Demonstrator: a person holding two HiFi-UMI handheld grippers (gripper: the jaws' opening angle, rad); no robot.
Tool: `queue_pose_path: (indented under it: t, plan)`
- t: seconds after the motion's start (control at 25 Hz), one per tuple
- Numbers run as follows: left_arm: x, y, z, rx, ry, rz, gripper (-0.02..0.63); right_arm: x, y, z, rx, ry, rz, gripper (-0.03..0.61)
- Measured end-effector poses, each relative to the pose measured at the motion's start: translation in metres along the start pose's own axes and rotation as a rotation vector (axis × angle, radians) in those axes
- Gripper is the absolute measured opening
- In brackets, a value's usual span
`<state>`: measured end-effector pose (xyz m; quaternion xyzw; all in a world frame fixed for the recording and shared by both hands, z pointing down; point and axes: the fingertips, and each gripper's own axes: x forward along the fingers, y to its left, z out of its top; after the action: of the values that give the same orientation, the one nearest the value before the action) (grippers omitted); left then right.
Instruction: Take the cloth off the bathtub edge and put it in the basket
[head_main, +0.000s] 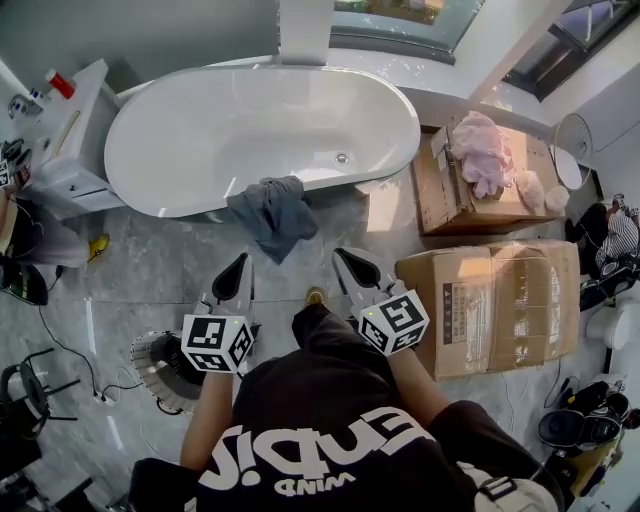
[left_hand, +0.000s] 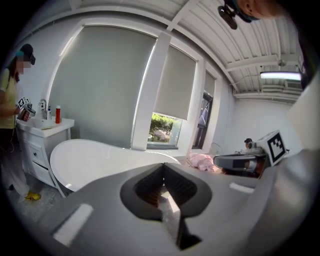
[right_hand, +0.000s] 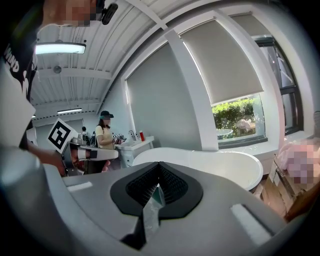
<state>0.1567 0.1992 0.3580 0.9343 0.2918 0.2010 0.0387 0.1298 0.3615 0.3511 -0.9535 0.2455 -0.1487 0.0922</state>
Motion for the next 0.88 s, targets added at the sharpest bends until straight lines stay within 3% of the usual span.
queue_pose_path:
  t: [0.52,0.88]
  plan:
    - [0.052,0.013,0.022,-0.019,0.002,0.073,-0.003,0.055,-0.049,0.018,-0.014,0.036,0.099,0.009]
    - [0.084,0.035,0.035,-0.022,0.006,0.023,-0.003,0.1,-0.061,0.032,-0.042,0.045,0.101,0.009]
